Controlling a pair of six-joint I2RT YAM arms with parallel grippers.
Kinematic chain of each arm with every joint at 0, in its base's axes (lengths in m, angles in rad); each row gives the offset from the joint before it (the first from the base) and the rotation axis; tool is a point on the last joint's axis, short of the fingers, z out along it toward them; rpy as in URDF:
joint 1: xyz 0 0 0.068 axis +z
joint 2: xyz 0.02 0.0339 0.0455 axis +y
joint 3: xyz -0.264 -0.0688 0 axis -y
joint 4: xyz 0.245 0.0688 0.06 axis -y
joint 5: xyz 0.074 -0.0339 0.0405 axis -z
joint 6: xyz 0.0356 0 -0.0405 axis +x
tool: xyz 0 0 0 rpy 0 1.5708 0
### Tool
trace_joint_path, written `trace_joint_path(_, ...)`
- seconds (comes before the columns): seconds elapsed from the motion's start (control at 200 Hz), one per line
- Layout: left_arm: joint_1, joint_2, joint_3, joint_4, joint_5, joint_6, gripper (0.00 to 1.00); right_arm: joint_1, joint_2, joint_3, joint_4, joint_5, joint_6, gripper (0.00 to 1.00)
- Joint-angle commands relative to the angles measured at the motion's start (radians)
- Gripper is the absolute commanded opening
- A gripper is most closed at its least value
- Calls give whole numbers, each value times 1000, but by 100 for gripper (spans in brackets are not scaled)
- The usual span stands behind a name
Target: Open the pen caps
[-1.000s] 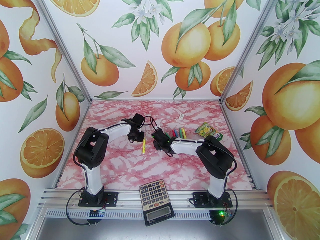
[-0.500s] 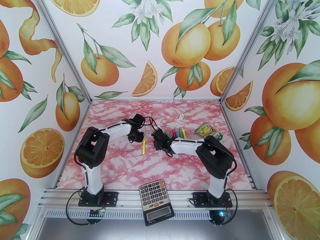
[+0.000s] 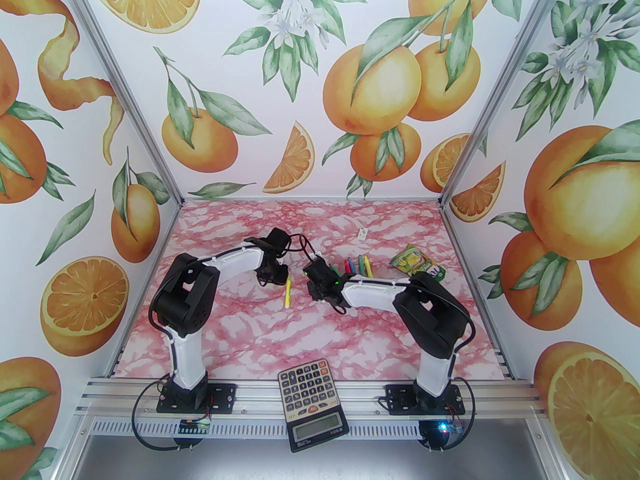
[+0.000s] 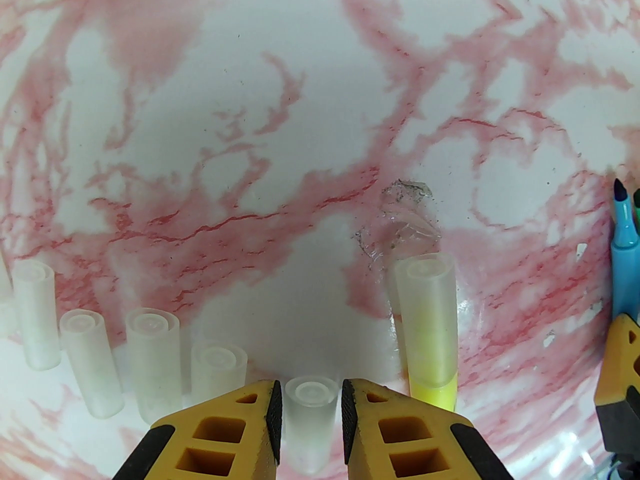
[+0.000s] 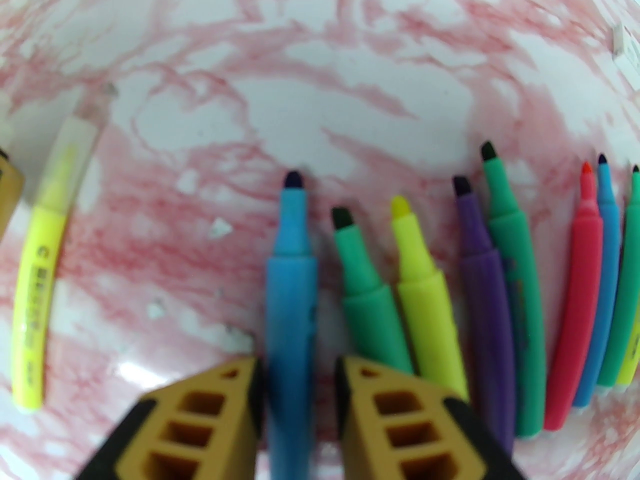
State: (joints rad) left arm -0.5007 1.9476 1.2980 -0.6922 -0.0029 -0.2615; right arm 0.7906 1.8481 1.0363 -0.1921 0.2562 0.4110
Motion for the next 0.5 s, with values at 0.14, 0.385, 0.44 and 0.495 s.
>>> trace_joint_path(0.14, -3, -97, 25, 0, 17, 9, 31, 12, -77, 19, -32, 11, -15, 37)
trace_joint_path(0.385, 64, -210, -49, 85, 132, -18, 33, 30, -88, 47, -38, -60, -21, 39)
trace_joint_path(0.44, 91, -236, -75, 108, 158, -24, 34, 36, -84, 54, -37, -79, -21, 39)
trace_joint_path(0.495, 121, -261, -104, 129, 183, -28, 35, 38, -80, 62, -35, -96, -21, 39)
